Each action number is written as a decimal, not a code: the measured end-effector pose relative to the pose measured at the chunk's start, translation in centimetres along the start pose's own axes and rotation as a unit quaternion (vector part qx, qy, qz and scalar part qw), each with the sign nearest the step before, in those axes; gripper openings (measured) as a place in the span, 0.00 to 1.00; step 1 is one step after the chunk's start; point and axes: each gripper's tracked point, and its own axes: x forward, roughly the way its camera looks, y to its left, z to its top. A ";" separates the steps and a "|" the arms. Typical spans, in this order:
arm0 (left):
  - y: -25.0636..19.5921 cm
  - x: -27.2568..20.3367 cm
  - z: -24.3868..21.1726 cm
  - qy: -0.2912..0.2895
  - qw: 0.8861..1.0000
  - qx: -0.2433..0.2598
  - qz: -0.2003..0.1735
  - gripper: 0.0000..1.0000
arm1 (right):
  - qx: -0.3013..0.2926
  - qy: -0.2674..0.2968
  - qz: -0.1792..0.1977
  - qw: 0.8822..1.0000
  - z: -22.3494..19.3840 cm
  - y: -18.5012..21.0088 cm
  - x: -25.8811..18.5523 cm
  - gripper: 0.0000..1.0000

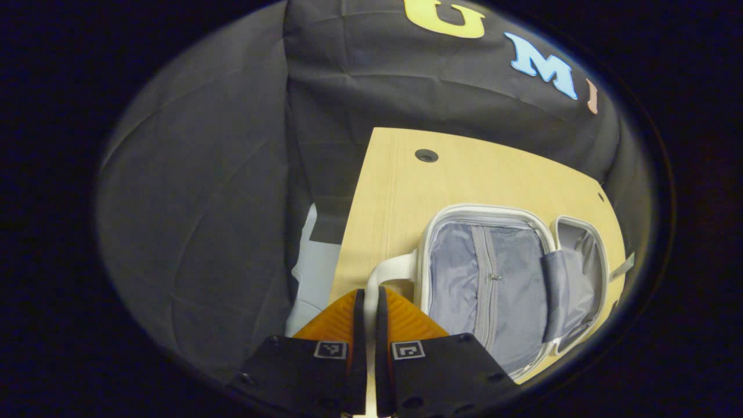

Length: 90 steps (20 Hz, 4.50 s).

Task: First open the suitcase, pack the skin care products into it, and then close the suitcase.

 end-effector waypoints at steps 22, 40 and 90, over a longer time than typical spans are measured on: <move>-4.8 -11.3 6.1 -0.244 0.969 0.010 0.048 0.96 | 0.011 -0.012 0.018 1.000 -0.5 -2.4 0.1 0.95; -42.0 -20.2 5.1 -0.376 0.917 0.076 -0.111 0.96 | 0.005 -0.010 0.058 0.998 -3.5 -10.5 3.1 0.95; -62.2 -14.5 -11.3 -0.176 0.966 0.037 -0.184 0.41 | 0.014 0.238 0.220 0.946 -25.8 -7.0 11.4 0.89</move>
